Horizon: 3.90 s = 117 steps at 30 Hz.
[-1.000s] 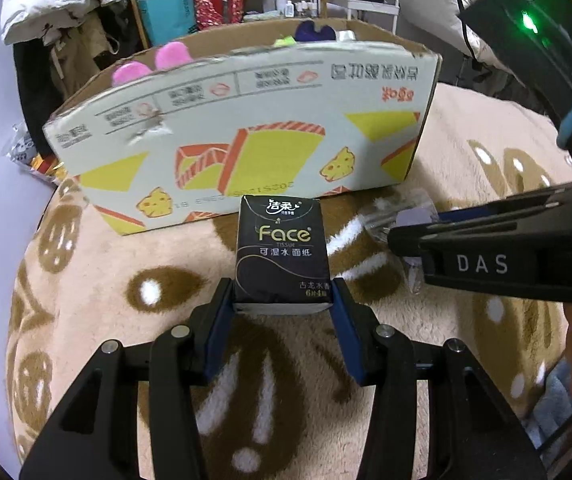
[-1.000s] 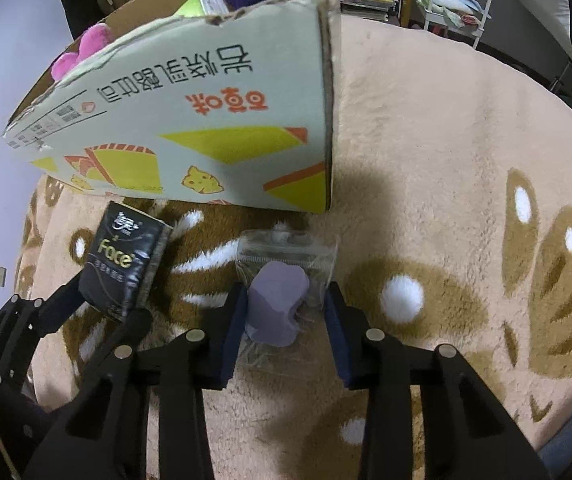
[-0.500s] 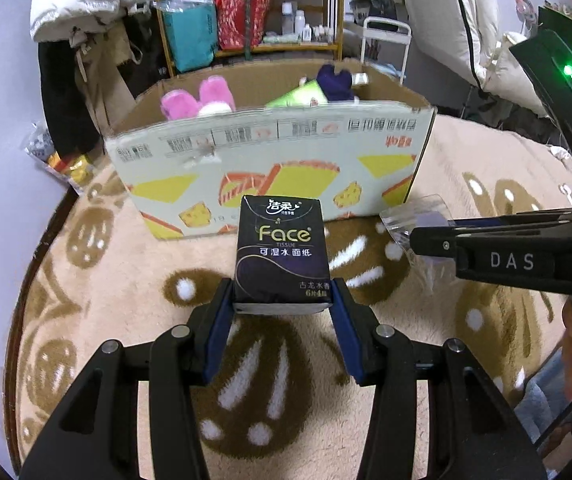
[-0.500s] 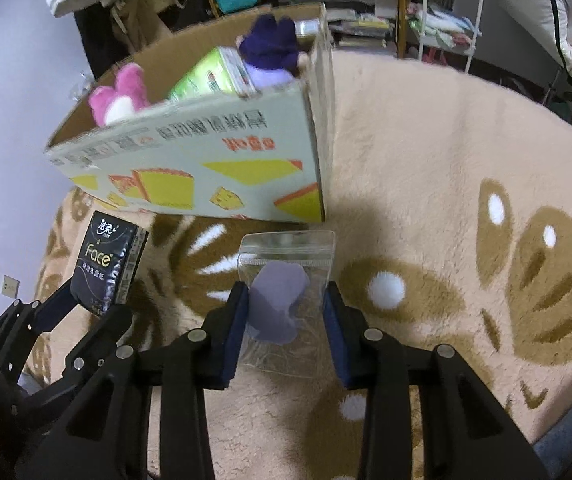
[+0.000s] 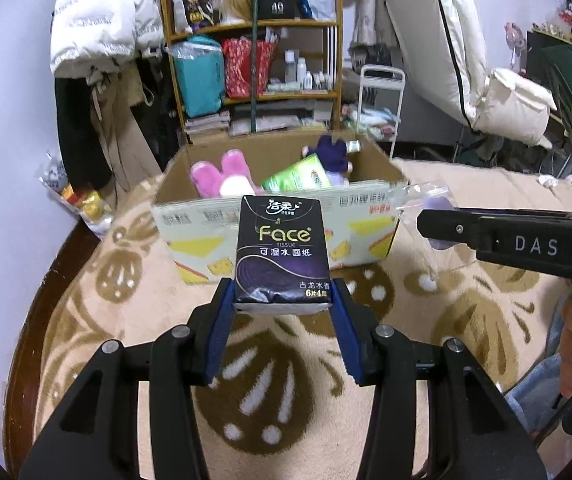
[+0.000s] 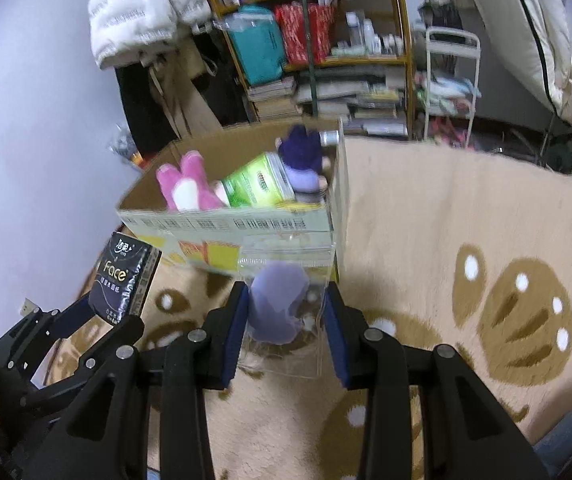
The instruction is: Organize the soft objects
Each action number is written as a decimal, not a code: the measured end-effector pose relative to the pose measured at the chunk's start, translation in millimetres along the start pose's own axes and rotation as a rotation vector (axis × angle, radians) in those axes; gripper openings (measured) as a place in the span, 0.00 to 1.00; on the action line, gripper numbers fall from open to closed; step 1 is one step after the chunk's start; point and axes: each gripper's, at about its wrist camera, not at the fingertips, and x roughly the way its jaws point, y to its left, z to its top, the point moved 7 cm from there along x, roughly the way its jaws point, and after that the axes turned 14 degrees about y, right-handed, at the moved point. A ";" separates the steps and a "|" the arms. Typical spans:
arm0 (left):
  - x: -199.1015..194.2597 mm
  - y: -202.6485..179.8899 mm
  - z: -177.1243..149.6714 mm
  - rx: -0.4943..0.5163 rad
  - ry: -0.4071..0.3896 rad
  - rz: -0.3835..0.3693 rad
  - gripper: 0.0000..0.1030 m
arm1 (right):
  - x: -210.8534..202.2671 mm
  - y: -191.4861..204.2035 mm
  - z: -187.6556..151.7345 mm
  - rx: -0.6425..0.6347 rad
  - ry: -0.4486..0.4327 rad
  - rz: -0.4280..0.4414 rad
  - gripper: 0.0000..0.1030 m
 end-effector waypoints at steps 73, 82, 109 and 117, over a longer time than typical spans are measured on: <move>25.7 43.6 73.7 -0.050 -0.077 0.105 0.67 | 13.8 18.5 85.0 -0.082 -0.206 0.093 0.46; -13.2 47.1 63.3 -0.063 -0.100 0.126 0.78 | -9.7 16.2 65.1 -0.087 -0.205 0.068 0.58; -124.6 87.0 16.6 -0.156 -0.168 0.316 0.98 | -136.7 15.2 -0.3 -0.136 -0.363 -0.142 1.00; -127.2 81.1 -7.7 -0.157 -0.177 0.313 0.98 | -138.0 14.7 -11.5 -0.125 -0.397 -0.137 1.00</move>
